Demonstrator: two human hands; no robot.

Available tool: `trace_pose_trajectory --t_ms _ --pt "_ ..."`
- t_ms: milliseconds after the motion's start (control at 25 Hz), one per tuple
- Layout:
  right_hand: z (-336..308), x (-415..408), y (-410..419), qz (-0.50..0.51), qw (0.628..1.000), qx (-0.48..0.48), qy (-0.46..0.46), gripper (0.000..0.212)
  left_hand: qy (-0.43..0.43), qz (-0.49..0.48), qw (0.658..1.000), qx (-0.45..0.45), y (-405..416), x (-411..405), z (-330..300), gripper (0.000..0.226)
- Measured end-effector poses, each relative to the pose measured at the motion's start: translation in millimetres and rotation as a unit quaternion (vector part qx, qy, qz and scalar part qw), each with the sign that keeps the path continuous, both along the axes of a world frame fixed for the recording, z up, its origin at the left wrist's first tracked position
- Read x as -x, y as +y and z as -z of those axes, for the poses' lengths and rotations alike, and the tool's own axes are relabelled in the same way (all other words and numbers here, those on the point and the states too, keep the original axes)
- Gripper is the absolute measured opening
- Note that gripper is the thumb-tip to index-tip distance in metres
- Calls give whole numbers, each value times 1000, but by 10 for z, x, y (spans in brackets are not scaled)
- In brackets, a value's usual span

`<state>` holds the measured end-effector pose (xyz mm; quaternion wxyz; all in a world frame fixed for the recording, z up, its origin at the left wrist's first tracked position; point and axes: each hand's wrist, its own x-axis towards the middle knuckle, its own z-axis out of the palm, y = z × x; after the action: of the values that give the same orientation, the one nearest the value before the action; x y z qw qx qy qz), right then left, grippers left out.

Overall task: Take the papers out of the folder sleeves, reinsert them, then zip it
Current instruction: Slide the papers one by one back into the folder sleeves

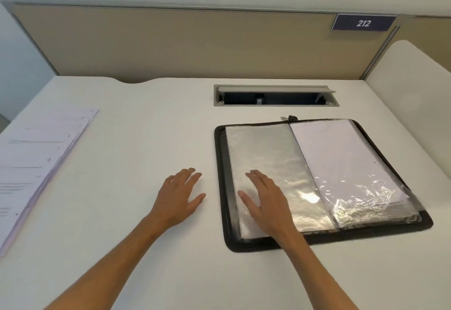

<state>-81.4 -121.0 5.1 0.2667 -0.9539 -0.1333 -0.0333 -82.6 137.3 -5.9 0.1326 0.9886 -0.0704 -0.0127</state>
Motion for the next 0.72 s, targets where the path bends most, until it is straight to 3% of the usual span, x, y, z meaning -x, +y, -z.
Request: trace_pose_trajectory --t_ms 120,240,560,720 --pt "69 79 836 -120 992 16 45 56 -34 -31 999 -17 589 15 37 69" --pt "227 5 1590 -176 978 67 84 61 -33 -75 996 -41 1233 58 123 68" --pt "316 -708 2895 -146 978 136 66 56 -71 -69 991 -87 2358 -234 270 64" --pt "249 -1131 3394 -153 968 185 77 50 -86 -129 983 -99 2940 -657 245 64"
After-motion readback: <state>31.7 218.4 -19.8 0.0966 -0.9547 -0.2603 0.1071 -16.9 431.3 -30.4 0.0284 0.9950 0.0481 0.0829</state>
